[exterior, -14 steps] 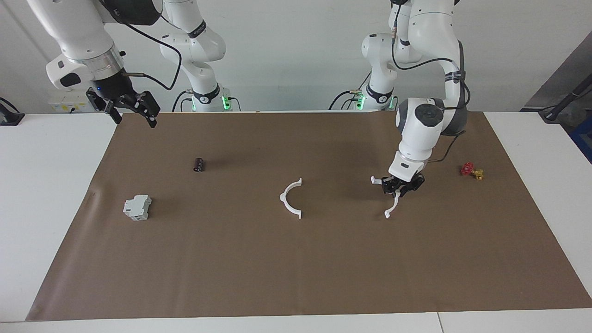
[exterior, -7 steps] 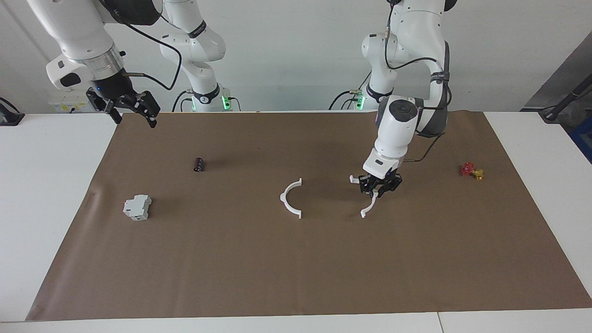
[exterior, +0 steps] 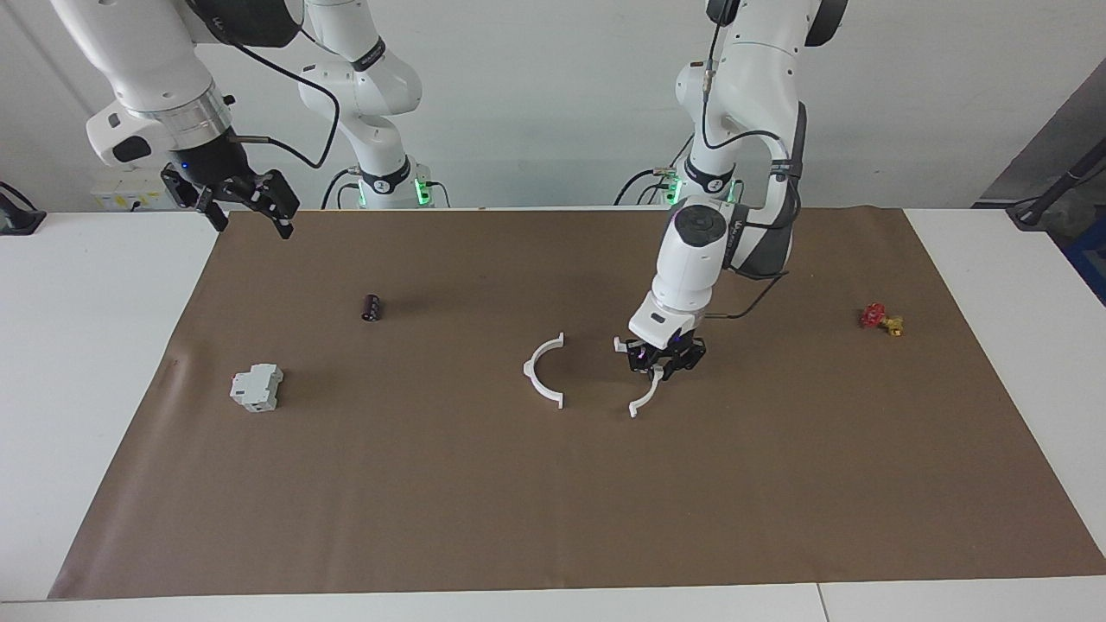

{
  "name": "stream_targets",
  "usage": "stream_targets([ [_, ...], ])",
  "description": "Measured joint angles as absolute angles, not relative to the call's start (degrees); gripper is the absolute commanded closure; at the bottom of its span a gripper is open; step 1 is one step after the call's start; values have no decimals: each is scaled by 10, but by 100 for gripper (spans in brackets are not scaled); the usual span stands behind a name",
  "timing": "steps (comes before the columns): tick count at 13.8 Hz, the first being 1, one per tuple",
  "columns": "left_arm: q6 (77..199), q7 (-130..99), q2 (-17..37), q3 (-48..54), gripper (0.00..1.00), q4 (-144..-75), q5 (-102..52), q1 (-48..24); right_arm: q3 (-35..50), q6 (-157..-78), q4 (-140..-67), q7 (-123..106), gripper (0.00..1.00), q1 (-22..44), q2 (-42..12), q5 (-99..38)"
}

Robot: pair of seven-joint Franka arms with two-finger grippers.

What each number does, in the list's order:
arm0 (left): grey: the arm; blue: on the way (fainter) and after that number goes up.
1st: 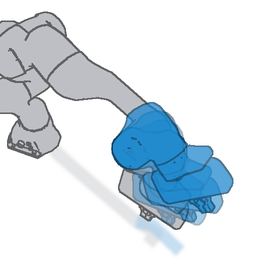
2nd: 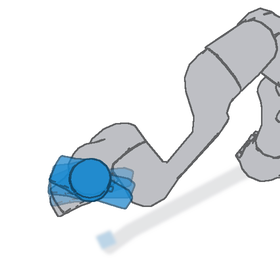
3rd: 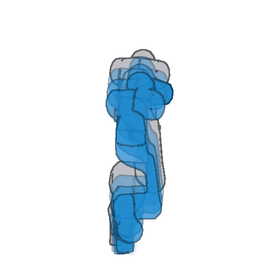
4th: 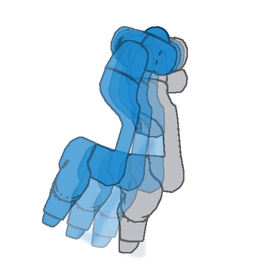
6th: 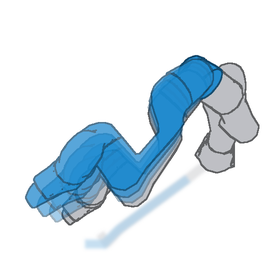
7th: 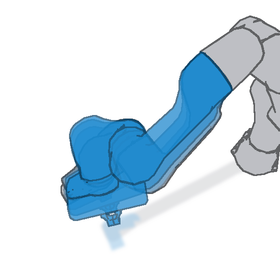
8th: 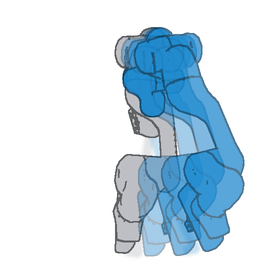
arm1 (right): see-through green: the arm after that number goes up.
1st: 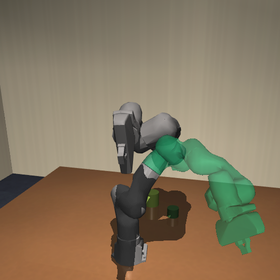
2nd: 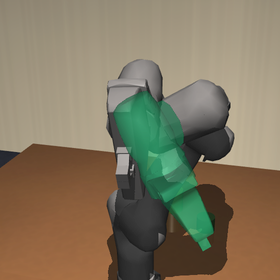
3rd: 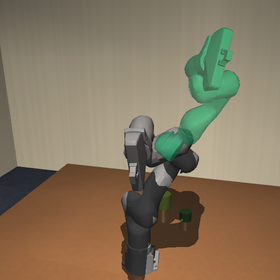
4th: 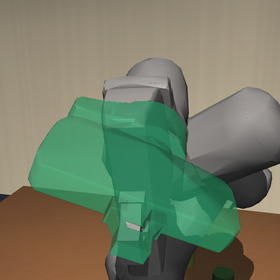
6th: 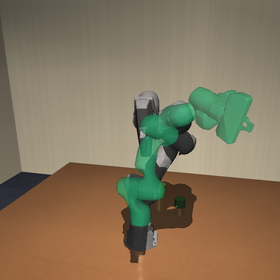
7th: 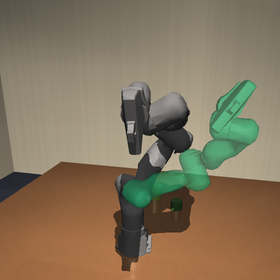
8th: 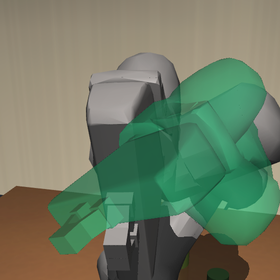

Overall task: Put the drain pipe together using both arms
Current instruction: 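Lift the half-clamp with the left gripper and carry it to the other half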

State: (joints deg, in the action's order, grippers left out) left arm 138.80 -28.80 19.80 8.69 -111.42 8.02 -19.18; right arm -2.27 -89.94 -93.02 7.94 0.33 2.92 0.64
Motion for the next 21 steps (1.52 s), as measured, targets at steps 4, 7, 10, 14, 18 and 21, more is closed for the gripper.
stream_targets([
  [4,1388,-296,206,88,100,-1113,95,-208,-23,-899,-930,79,0,3,29,6],
  [7,1388,-297,214,90,100,-1113,96,-225,-23,-899,-930,79,0,3,29,6],
  [10,1388,-318,219,90,100,-1112,97,-244,-23,-899,-930,79,0,3,29,6],
  [14,1388,-357,219,90,100,-1110,97,-269,-23,-899,-930,79,0,3,29,6],
  [18,1388,-374,234,90,100,-1090,99,-273,-23,-899,-930,79,0,3,29,6],
  [21,1388,-383,242,90,100,-1079,105,-274,-23,-899,-930,79,0,3,29,6],
])
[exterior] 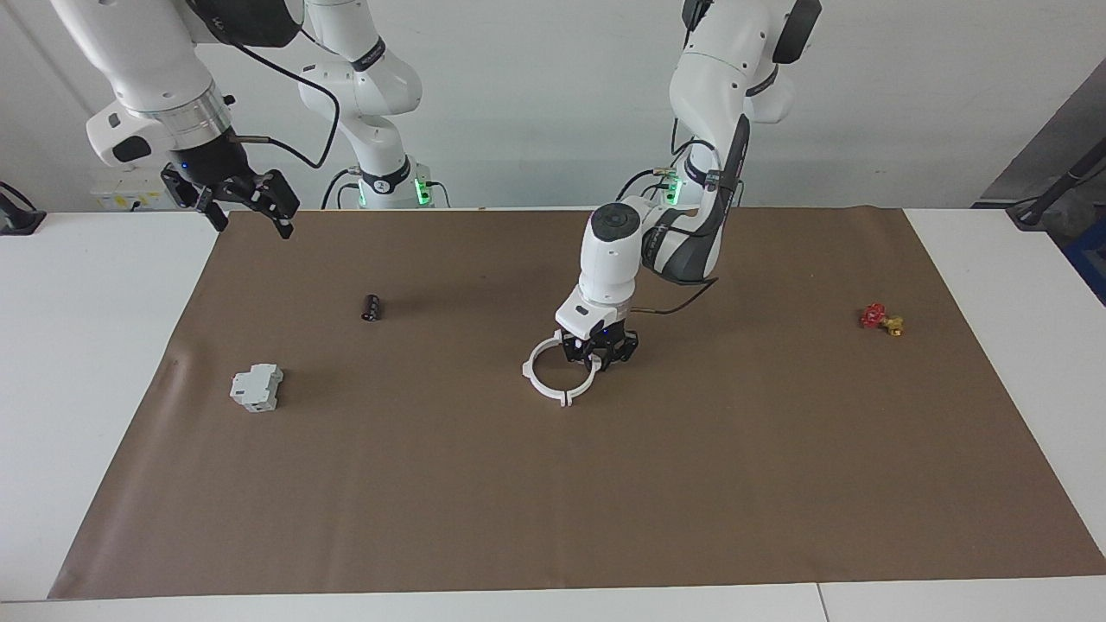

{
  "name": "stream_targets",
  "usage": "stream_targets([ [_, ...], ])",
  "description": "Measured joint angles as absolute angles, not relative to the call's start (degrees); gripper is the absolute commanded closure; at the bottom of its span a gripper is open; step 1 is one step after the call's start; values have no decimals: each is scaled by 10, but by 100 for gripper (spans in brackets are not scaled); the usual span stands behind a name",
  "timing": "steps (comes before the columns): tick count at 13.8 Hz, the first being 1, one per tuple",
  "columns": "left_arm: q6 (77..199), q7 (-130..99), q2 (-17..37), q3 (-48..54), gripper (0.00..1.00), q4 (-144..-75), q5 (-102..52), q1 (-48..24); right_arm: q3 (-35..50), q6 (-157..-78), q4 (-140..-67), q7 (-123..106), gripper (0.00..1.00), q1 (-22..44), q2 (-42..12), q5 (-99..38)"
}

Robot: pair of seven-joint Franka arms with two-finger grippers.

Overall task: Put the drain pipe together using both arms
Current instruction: 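Lift the half-clamp with the left gripper and carry it to the other half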

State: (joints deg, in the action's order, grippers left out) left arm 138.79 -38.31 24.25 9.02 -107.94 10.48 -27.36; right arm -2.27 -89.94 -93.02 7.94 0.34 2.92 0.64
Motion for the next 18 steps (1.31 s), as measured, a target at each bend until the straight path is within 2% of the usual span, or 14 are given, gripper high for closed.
stream_targets([
  [4,1388,-385,243,90,100,-1073,106,-274,-23,-899,-930,79,0,3,29,6],
  [5,1388,-385,243,90,98,-1072,106,-274,-23,-899,-930,79,0,3,29,6],
  [7,1388,-385,243,90,85,-1072,107,-274,-23,-899,-930,79,0,3,29,6],
  [8,1388,-385,243,90,85,-1072,107,-274,-23,-899,-930,79,0,3,29,6],
  [12,1387,-385,243,89,97,-1072,114,-274,-23,-899,-930,79,0,3,29,6],
  [18,1387,-388,247,87,98,-1072,122,-274,-23,-899,-930,79,0,3,29,6],
])
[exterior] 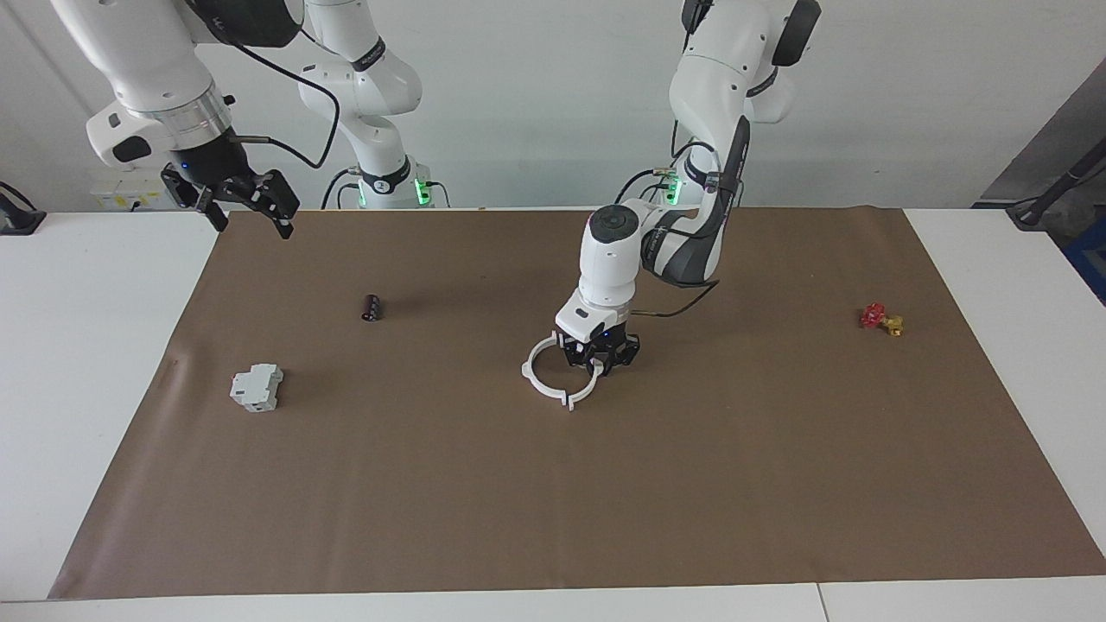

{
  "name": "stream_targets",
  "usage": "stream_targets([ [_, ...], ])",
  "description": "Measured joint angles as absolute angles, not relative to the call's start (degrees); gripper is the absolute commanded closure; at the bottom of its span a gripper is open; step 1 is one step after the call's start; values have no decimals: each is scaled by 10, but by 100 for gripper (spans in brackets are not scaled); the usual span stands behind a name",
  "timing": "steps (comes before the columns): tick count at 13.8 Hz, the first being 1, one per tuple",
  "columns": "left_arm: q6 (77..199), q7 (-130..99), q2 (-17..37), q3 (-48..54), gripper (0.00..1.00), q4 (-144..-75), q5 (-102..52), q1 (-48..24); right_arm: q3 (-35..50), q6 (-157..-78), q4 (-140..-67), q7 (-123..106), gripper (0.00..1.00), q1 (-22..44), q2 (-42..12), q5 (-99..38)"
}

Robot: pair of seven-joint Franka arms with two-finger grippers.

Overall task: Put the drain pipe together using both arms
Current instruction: 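Lift the half-clamp with the left gripper and carry it to the other half, then press the held half-clamp against the placed half to close the ring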

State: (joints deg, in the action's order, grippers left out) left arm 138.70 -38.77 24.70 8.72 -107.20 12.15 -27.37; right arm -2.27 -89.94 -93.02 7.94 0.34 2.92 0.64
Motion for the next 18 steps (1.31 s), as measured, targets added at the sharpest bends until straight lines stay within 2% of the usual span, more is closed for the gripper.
stream_targets([
  [18,1411,-389,244,90,98,-1091,124,-274,-23,-899,-930,79,0,3,29,6],
])
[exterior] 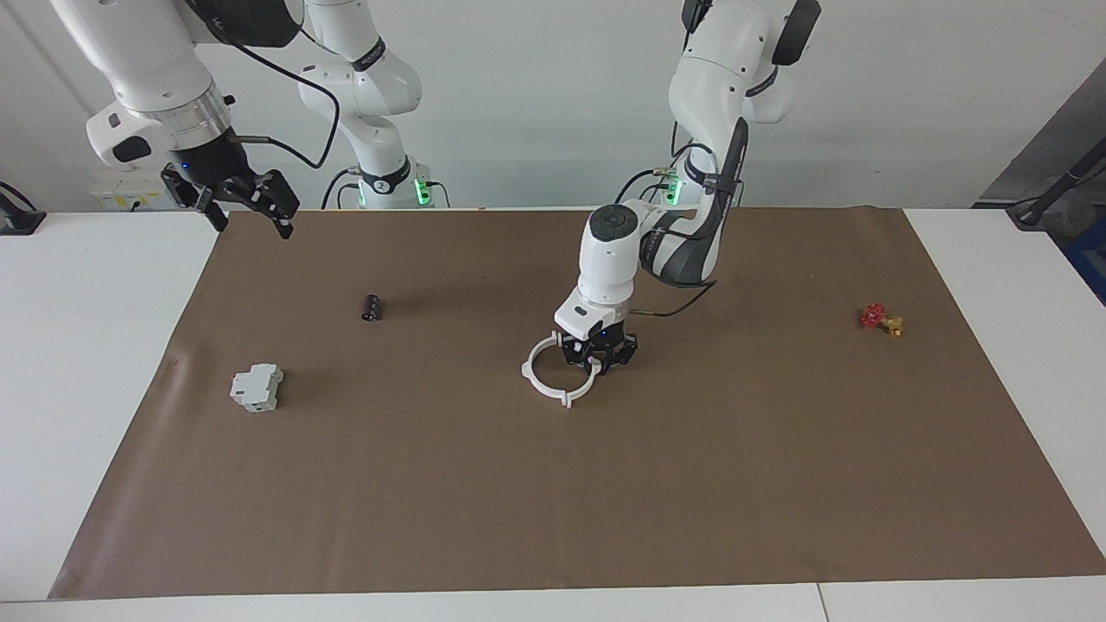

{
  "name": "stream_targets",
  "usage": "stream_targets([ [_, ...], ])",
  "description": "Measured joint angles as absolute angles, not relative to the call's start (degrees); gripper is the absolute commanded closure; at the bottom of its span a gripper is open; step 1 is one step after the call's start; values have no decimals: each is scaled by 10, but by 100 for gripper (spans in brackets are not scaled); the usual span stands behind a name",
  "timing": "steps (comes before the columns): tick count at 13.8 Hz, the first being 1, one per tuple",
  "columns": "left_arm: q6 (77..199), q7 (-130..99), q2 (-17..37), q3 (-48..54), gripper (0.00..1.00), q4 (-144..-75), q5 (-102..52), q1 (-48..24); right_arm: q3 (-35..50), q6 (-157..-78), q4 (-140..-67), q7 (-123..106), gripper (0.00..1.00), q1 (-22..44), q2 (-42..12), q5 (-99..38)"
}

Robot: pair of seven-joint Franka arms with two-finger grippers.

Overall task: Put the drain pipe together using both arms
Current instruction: 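Press the held half-clamp against the placed half to close the ring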

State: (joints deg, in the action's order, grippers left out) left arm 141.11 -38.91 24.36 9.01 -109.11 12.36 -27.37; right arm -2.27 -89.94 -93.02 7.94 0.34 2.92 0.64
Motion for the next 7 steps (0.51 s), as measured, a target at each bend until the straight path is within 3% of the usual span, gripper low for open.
stream_targets([
  [7,1412,-389,242,91,98,-1094,124,-274,-23,-899,-930,79,0,3,29,6],
])
